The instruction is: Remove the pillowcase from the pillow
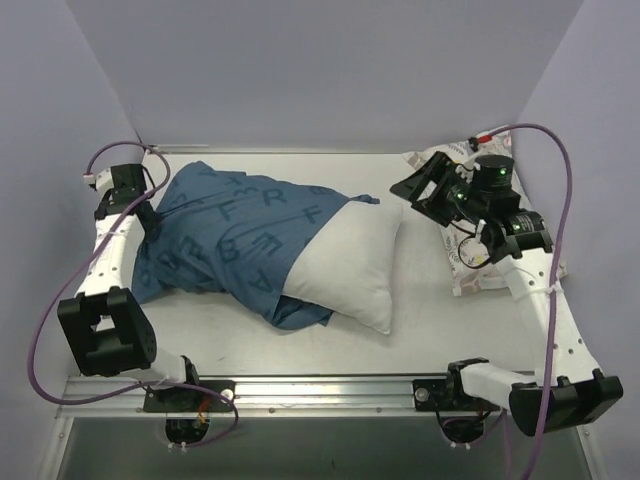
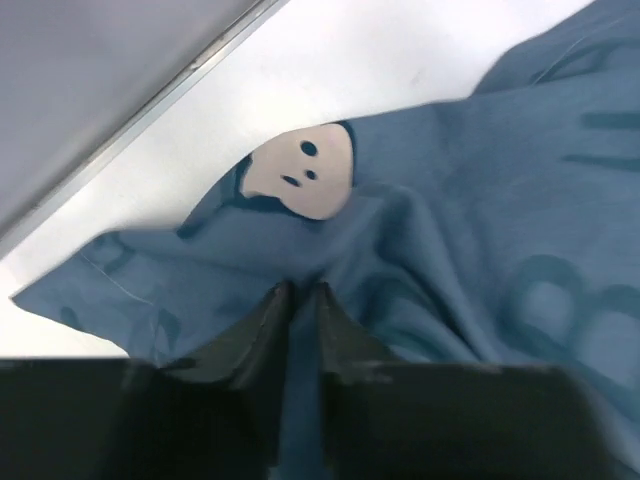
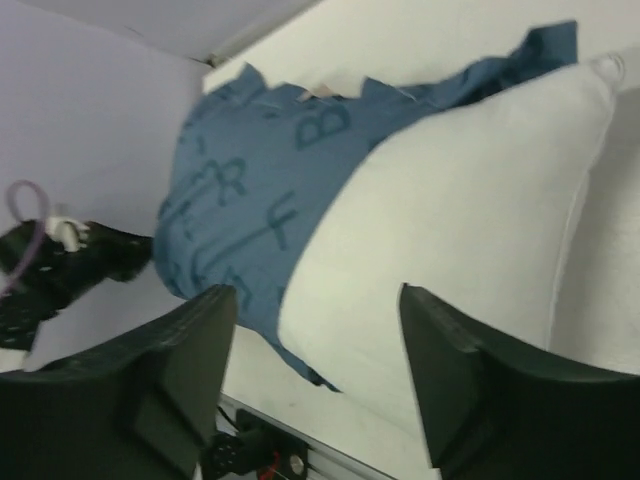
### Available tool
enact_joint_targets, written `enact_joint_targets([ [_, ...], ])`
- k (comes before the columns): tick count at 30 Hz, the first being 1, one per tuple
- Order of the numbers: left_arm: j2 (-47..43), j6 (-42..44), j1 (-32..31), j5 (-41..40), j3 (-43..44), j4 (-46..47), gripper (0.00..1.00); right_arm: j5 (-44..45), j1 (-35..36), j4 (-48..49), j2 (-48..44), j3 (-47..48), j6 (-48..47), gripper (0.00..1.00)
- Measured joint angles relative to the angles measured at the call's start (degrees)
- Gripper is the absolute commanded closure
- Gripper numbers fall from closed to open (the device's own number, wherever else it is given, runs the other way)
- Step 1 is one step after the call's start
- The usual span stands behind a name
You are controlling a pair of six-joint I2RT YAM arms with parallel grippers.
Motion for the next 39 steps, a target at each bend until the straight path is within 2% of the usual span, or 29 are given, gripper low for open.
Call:
enact_joint_targets([
  [1, -1.1, 1.1, 0.0, 0.5, 0.0, 0.4, 0.56, 1.1, 1.1, -0.9, 0.9, -0.9, -1.9, 0.18],
  [2, -2.3, 2.1, -0.2, 0.8, 0.2, 0.7, 0.31, 1.7, 1.9, -1.6, 2.0, -1.4, -3.5, 0.15],
  [5, -5.8, 4.6, -2.2, 1.1, 1.7, 1.0, 0.15, 3.2, 4.3, -2.0, 5.4, -1.5, -8.1, 0.06],
  [8, -8.2, 7.7, -6.1, 2.7, 5.2, 0.9, 0.1, 4.5, 7.1, -2.0, 9.0, -1.5, -11.5, 0.04],
  [15, -5.7, 12.8, -21.4, 8.0, 16.3, 1.8, 0.07, 8.1, 17.2, 0.6, 21.3, -1.5, -15.3, 0.04],
  [17, -2.7, 13.8, -25.6, 9.5, 18.6, 2.8, 0.07, 9.3, 19.4, 3.0, 26.4, -1.7, -15.8, 0.41],
  [18, -0.8, 14.3, -27.3, 10.1, 19.7, 3.2, 0.07, 9.8, 20.1, 5.4, 28.6, -2.6, -15.9, 0.73],
  [19, 1.6, 14.9, -28.8, 10.7, 21.1, 3.3, 0.07, 10.2, 20.7, 8.4, 30.2, -4.4, -15.8, 1.0],
  [23, 12.7, 17.7, -33.2, 12.0, 26.9, 3.0, 0.06, 11.9, 21.7, 25.0, 30.4, -15.8, -11.2, 1.0],
  [27, 19.8, 20.0, -34.6, 13.3, 28.2, 1.7, 0.05, 16.4, 24.5, 38.2, 29.5, -22.8, -7.7, 1.0],
  [34, 20.9, 24.0, -34.7, 16.6, 29.6, 1.2, 0.06, 21.1, 28.9, 53.1, 34.9, -24.4, -2.8, 1.0],
  [38, 21.2, 25.7, -36.3, 17.1, 30.9, 0.6, 0.17, 21.7, 29.4, 55.9, 35.8, -24.3, -1.4, 1.0],
  [39, 21.5, 25.9, -36.7, 17.0, 31.3, 0.3, 0.25, 21.9, 29.5, 56.1, 35.7, -24.4, -1.2, 1.0],
])
